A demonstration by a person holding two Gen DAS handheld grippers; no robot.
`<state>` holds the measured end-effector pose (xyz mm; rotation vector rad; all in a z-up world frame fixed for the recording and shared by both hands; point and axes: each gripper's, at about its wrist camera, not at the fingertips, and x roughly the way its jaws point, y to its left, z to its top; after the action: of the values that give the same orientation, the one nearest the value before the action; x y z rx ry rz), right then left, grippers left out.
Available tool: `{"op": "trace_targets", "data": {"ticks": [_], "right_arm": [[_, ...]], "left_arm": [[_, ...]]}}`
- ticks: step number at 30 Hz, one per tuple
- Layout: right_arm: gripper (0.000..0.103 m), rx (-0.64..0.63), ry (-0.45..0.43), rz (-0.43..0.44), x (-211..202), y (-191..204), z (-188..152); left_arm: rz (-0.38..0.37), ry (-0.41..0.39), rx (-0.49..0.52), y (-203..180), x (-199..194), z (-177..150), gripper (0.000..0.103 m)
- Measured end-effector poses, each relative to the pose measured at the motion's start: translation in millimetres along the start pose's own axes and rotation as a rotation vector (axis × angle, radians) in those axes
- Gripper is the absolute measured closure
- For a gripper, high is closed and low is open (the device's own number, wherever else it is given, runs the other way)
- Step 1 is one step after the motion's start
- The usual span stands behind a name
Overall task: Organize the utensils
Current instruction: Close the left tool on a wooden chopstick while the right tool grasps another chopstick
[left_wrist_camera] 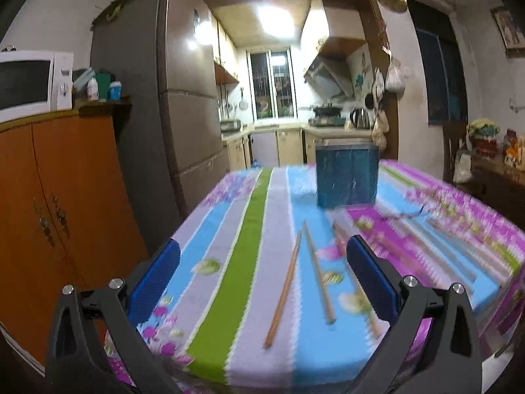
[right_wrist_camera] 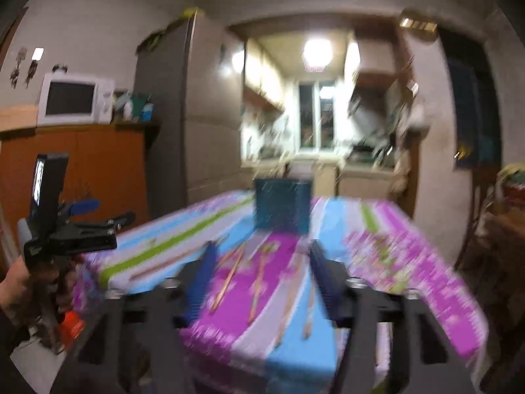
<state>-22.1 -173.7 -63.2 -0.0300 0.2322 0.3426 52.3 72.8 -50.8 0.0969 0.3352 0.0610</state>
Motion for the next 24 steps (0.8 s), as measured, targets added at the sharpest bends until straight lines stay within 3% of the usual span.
{"op": "trace_targets", "data": {"ticks": [2, 4, 8, 17, 24], "right_arm": [[0.064, -0.001, 0.063, 0.034, 18.4, 6.3, -13.1], [0.068, 0.001, 0.105, 0.044, 37.3, 11.1, -24.3], [0.081, -0.006, 0.170, 0.027, 67.8, 14.9, -43.0], [0.083, 0.018, 0.230, -0.013, 100.8, 6.0, -70.7], [0.089, 0.029, 0.223, 0.002, 107.5, 3.3, -69.4]], "left_arm": [[-0.023, 0.053, -0.001, 5.9, 6.8, -18.5, 0.008], [-0.045, 0.083, 0.008, 6.4, 10.5, -31.5, 0.011], [-0.098, 0.105, 0.026, 5.1, 16.0, -49.5, 0.017], [-0.161, 0.114, 0.022, 11.3, 35.5, -65.0, 0.033], [-0.213, 0.145, 0.026, 9.1, 52.6, -74.8, 0.058]]}}
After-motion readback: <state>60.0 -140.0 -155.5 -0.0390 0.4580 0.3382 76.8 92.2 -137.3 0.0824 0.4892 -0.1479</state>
